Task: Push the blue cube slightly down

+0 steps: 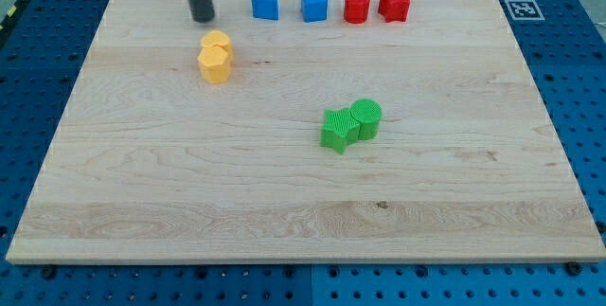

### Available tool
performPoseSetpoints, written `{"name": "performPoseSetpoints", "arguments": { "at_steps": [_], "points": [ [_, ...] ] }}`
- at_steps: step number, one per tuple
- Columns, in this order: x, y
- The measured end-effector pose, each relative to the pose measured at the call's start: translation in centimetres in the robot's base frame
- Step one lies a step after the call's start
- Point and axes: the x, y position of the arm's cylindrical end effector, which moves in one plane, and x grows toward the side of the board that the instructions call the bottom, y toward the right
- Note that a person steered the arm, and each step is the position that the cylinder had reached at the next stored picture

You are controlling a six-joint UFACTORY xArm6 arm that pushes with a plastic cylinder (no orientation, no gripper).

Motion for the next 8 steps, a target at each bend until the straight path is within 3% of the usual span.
{"name": "performPoseSetpoints", "arguments": {
  "at_steps": [1, 3, 5, 8],
  "points": [
    [-4.7, 2.3],
    [-4.8, 7.1],
    [-4.7, 16.3],
    [-1.0, 16.8]
  ]
}}
